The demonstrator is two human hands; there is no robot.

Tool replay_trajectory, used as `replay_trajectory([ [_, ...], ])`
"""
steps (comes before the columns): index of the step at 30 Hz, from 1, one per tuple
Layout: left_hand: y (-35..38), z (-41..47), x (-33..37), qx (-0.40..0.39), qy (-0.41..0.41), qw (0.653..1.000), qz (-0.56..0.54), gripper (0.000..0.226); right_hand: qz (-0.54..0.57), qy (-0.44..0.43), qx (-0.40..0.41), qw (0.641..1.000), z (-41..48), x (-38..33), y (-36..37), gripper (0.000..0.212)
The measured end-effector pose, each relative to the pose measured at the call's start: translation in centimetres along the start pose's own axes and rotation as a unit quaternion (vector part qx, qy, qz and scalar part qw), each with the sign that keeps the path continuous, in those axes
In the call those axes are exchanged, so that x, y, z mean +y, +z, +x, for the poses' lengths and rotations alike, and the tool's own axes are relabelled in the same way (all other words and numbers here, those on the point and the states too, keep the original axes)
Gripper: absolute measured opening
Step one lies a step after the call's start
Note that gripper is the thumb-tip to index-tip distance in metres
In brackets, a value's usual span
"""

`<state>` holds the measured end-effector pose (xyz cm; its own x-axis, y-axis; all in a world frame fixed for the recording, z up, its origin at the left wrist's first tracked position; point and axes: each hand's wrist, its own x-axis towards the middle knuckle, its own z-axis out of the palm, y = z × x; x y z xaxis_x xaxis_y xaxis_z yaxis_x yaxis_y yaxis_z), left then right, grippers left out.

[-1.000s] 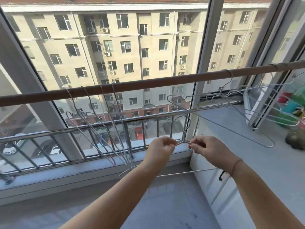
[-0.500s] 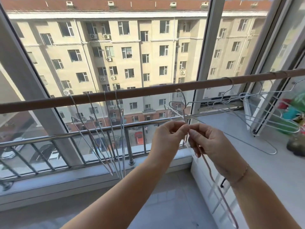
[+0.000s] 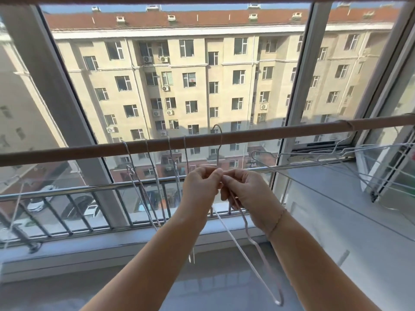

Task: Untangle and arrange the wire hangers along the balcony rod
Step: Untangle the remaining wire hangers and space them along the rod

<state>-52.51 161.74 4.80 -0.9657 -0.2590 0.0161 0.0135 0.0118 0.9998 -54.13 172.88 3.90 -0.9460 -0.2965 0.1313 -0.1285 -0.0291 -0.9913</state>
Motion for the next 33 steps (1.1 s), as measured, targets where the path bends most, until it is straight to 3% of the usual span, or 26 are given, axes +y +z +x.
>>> replay_trajectory([
  [7, -0.2, -0.3, -0.8, 0.02, -0.048, 0.999, 0.005, 0.022, 0.008, 0.046, -0.016, 0.999, 0.2, 1.3, 1.6, 0.02],
  [9, 0.2, -0.7, -0.8, 0.016, -0.05, 0.998, 0.028, 0.04, 0.005, 0.054, -0.027, 0.998, 0.0, 1.7, 1.2, 0.021],
  [11, 0.8, -1.4, -0.6, 0.035, -0.016, 0.997, 0.067, 0.061, -0.004, 0.058, -0.022, 0.998, -0.3, 2.2, 0.4, 0.02],
  [16, 3.7, -4.1, 0.9, 0.051, 0.128, 0.982, 0.133, 0.071, -0.042, 0.035, 0.064, 0.996, -1.9, 2.5, -3.9, 0.022],
  [19, 6.2, -4.9, 1.2, 0.028, 0.182, 0.971, 0.154, 0.071, -0.051, 0.014, 0.124, 0.991, -2.9, 1.6, -7.7, 0.02],
  [26, 14.4, -5.0, 1.4, -0.076, 0.187, 0.965, 0.166, 0.048, -0.039, -0.063, 0.237, 0.969, -5.0, -0.2, -18.3, 0.018],
  [33, 27.6, -4.2, 2.2, -0.172, 0.105, 0.976, 0.082, 0.037, -0.237, -0.086, 0.354, 0.901, -5.6, 1.2, -32.2, 0.018],
])
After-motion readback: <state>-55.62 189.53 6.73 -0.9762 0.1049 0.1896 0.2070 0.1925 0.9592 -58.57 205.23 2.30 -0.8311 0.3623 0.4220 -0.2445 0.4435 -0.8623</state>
